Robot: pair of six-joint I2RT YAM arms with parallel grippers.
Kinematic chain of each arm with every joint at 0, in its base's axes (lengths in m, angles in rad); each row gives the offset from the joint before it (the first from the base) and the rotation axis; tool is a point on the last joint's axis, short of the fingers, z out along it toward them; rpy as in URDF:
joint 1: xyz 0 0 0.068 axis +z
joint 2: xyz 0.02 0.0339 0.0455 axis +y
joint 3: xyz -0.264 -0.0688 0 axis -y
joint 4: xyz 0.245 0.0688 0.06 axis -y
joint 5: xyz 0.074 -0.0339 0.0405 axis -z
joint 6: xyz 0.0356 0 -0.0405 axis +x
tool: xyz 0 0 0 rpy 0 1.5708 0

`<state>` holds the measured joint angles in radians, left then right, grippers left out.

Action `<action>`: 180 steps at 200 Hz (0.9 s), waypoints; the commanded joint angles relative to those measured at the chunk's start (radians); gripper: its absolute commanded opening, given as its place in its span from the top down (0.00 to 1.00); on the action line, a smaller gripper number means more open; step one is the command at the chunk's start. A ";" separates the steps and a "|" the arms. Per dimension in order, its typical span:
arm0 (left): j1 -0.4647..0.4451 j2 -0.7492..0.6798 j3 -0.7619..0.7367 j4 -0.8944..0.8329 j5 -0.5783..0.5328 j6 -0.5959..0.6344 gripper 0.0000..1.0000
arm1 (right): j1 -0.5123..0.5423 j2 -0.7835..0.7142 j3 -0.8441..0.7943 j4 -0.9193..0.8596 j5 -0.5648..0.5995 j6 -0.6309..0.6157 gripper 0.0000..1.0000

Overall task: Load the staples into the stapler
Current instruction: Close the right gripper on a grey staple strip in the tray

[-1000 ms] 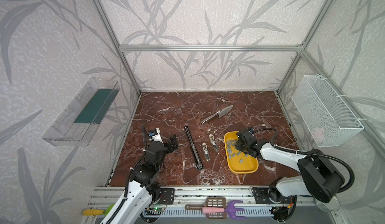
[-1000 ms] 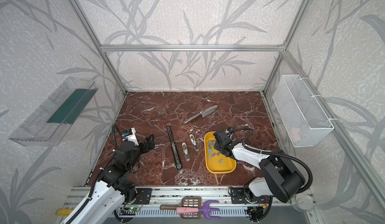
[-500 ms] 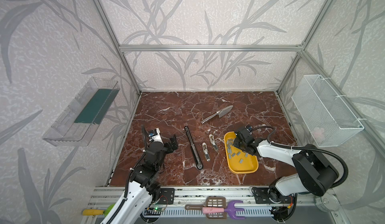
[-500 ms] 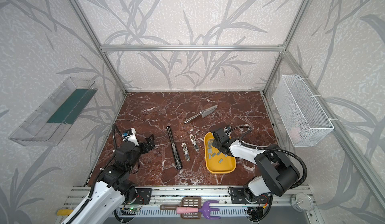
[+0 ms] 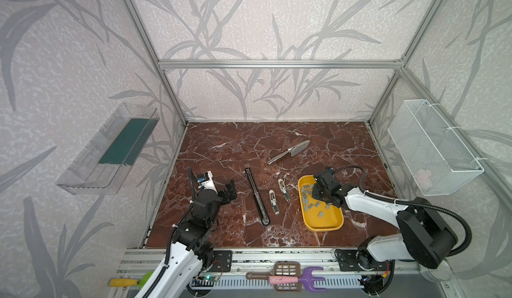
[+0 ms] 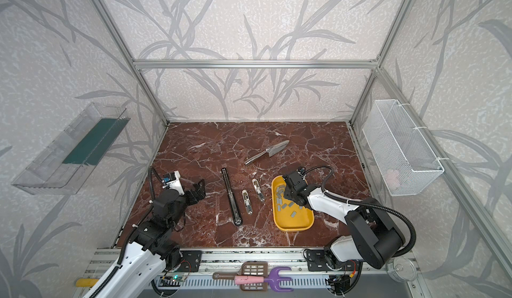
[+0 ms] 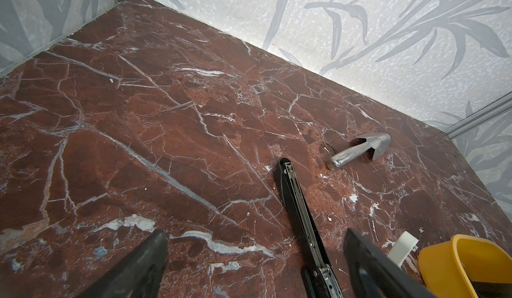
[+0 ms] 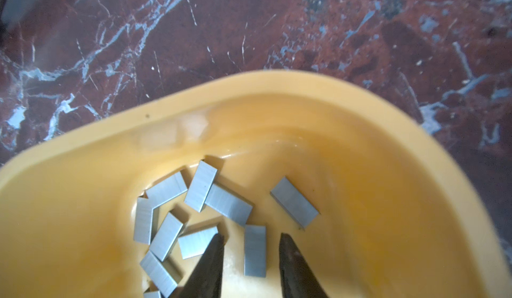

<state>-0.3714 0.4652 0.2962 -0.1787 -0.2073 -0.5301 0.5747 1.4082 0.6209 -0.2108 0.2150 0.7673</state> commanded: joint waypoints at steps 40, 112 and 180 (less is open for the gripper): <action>0.000 -0.016 -0.014 0.016 -0.001 0.011 0.01 | -0.001 0.100 0.076 -0.063 0.011 -0.073 0.76; 0.000 -0.016 -0.015 0.017 -0.007 0.010 0.01 | 0.017 0.087 0.086 -0.124 0.069 -0.080 0.77; 0.000 -0.022 -0.015 0.013 -0.002 0.009 0.01 | 0.023 0.104 0.091 -0.126 0.084 -0.085 0.76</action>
<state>-0.3710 0.4549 0.2901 -0.1783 -0.2070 -0.5301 0.5926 1.5043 0.7078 -0.3054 0.2657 0.6865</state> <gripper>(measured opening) 0.992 0.237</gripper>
